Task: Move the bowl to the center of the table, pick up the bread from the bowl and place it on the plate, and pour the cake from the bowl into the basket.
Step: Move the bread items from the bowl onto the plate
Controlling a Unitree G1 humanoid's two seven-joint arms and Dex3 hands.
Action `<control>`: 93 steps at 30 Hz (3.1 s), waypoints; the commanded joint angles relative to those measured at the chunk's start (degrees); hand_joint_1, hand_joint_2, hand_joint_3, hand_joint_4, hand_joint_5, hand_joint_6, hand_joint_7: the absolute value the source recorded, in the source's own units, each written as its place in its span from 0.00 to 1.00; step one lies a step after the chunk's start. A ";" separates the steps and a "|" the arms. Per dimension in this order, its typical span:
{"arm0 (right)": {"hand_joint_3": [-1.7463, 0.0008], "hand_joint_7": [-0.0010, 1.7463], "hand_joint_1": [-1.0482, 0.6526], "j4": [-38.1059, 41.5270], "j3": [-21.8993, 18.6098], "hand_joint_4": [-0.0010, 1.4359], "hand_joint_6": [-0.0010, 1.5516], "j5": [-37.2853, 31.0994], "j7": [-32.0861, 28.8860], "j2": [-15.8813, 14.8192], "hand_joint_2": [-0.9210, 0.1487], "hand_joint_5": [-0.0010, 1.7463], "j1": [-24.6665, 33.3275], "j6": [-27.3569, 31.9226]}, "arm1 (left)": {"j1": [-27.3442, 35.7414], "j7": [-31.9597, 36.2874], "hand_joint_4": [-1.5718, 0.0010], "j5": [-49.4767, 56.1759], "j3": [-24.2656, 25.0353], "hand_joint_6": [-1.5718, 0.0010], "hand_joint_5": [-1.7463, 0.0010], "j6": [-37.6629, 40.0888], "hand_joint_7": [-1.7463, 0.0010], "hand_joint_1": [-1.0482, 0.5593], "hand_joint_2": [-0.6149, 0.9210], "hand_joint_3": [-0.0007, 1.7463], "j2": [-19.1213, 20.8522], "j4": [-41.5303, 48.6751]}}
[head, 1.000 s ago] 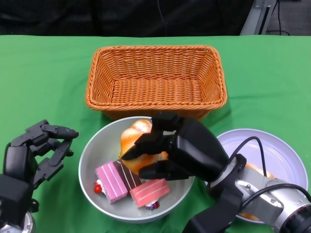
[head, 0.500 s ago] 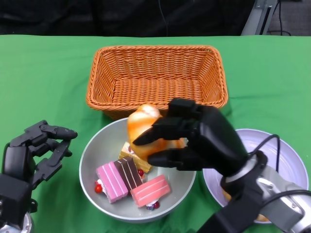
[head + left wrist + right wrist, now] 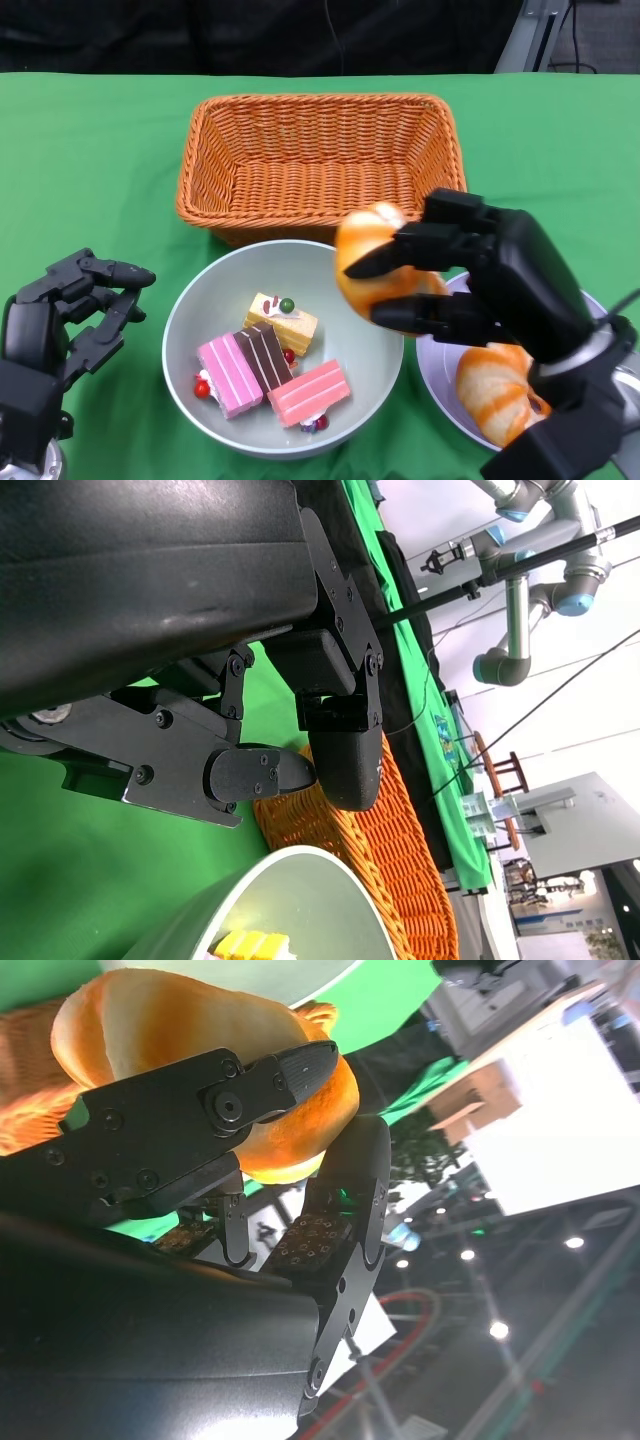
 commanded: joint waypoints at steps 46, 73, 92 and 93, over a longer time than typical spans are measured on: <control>0.83 0.44 0.65 3.27 -10.24 0.57 0.59 7.43 4.51 -0.57 0.15 0.80 12.70 9.04 | 0.07 -0.15 0.52 -0.03 0.22 0.42 0.21 -0.26 0.49 0.58 0.97 0.25 2.12 1.14; 0.93 0.47 0.62 11.01 -14.40 0.47 0.53 14.53 7.34 -0.77 0.00 0.92 8.65 15.56 | 0.12 -1.10 0.52 -0.52 0.42 0.42 0.22 0.14 0.49 0.59 0.95 0.28 2.54 1.45; 0.93 0.22 0.63 21.74 -11.80 0.58 0.64 11.19 5.39 -1.00 0.00 0.53 4.13 16.78 | 0.24 -1.59 0.52 -0.84 0.45 0.43 0.22 -0.34 0.48 0.59 0.96 0.26 2.26 1.32; 0.93 0.22 0.63 22.36 -11.57 0.59 0.64 10.85 5.01 -1.01 0.00 0.52 3.85 16.58 | 0.24 -1.46 0.52 -0.75 0.42 0.43 0.23 -0.45 0.48 0.59 0.96 0.26 2.23 1.29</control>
